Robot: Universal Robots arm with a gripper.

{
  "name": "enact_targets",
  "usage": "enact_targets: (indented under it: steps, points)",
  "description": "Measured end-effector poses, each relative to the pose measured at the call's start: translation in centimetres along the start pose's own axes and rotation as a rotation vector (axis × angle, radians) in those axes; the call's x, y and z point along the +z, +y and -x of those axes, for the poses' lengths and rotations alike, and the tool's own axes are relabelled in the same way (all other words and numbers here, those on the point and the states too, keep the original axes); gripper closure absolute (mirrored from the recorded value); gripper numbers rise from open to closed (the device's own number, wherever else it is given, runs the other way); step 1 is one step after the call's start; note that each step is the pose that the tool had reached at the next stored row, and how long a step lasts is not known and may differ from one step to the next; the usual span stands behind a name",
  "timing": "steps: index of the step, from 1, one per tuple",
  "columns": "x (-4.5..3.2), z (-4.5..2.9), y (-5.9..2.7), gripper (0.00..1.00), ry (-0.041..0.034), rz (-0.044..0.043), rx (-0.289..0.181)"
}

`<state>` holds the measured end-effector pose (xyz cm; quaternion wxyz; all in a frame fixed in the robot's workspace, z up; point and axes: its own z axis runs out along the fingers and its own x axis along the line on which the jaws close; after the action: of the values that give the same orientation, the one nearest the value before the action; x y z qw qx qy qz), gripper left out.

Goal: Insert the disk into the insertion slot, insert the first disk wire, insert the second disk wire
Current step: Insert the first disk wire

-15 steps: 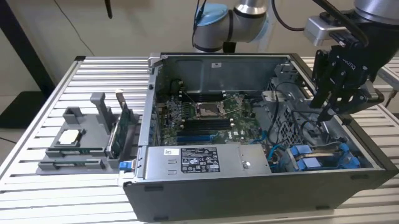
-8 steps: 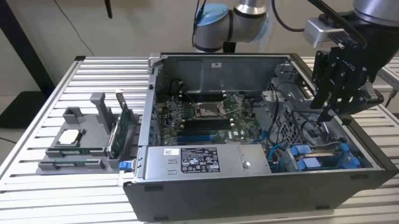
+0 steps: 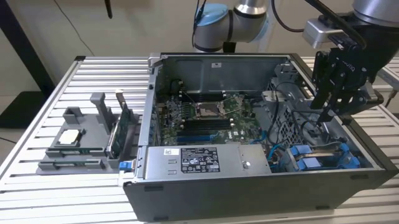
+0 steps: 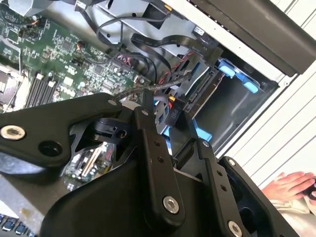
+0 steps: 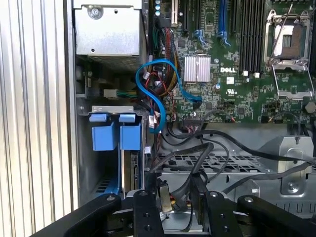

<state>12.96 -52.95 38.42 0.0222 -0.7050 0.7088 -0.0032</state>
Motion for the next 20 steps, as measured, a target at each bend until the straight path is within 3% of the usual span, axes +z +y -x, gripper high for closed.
enact_targets:
  steps: [4,10,15,17,20]
  points:
    - [0.07,0.0,0.0,0.6,-0.0012,-0.0059,-0.001]
    - [-0.1,-0.23,-0.33,0.6,-0.0017,-0.0059,-0.003]
    - [-0.14,-0.87,-0.48,0.6,-0.0019,-0.0054,-0.002]
    - [-0.15,-1.14,-0.48,0.6,-0.0043,-0.0054,-0.002]
    - [-0.2,-1.43,0.1,0.6,-0.0177,-0.0055,0.003]
